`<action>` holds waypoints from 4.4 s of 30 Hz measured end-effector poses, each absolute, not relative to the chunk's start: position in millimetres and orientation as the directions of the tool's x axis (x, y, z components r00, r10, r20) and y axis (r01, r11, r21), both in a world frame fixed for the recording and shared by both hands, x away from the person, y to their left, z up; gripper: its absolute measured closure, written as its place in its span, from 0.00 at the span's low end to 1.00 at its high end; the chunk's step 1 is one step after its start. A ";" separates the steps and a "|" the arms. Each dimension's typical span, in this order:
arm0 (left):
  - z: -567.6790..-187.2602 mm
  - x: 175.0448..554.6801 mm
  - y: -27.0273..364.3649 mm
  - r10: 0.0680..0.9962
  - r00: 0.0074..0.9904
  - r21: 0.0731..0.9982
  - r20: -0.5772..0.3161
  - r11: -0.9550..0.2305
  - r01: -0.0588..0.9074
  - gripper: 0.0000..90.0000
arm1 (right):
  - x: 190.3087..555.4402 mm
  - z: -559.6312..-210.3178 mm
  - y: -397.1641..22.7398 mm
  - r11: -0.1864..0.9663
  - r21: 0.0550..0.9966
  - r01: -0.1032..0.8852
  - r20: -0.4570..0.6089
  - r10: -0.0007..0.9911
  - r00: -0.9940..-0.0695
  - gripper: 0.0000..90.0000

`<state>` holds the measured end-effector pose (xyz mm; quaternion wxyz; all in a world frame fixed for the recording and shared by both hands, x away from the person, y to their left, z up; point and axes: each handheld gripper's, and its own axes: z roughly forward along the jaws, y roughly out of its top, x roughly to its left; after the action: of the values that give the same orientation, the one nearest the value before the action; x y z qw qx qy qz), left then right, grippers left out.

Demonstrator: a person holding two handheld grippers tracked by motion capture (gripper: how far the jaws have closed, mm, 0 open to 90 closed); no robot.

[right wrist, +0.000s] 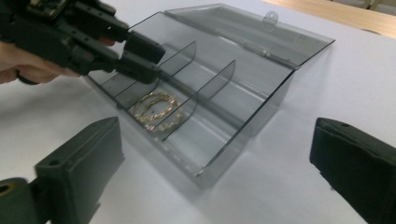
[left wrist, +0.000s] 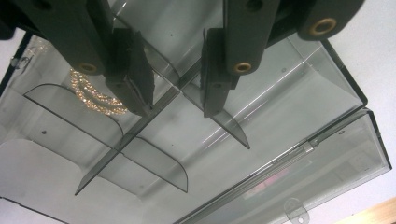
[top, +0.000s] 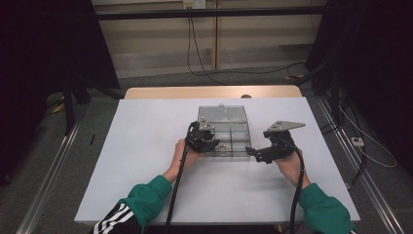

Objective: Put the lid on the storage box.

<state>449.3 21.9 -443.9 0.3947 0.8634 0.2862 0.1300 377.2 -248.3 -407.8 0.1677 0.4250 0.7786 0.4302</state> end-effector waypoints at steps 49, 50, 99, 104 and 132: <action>-444.7 448.1 22.6 0.595 0.803 0.762 0.003 -0.522 0.384 0.72 | 502.1 -449.8 -246.9 0.148 0.696 0.703 0.143 0.930 -0.338 1.00; -444.6 448.2 22.6 0.595 0.804 0.762 0.003 -0.522 0.384 0.72 | 504.9 -452.1 -245.2 0.148 0.689 0.710 0.148 0.930 -0.337 1.00; -444.8 447.7 22.6 0.597 0.802 0.763 0.012 -0.524 0.378 0.72 | 521.1 -425.2 -240.1 0.068 0.795 0.603 0.164 0.932 -0.322 1.00; -444.8 447.7 22.6 0.596 0.803 0.763 0.012 -0.524 0.378 0.72 | 520.0 -417.1 -239.0 0.070 0.808 0.585 0.159 0.930 -0.331 1.00; -444.8 447.7 22.9 0.597 0.802 0.765 0.010 -0.521 0.378 0.72 | 510.7 -393.8 -238.8 0.071 0.837 0.542 0.155 0.920 -0.359 1.00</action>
<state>447.7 22.9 -444.8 0.3990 0.8613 0.2831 0.1369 510.7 -238.8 -393.8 0.2161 0.5231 0.6991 0.4369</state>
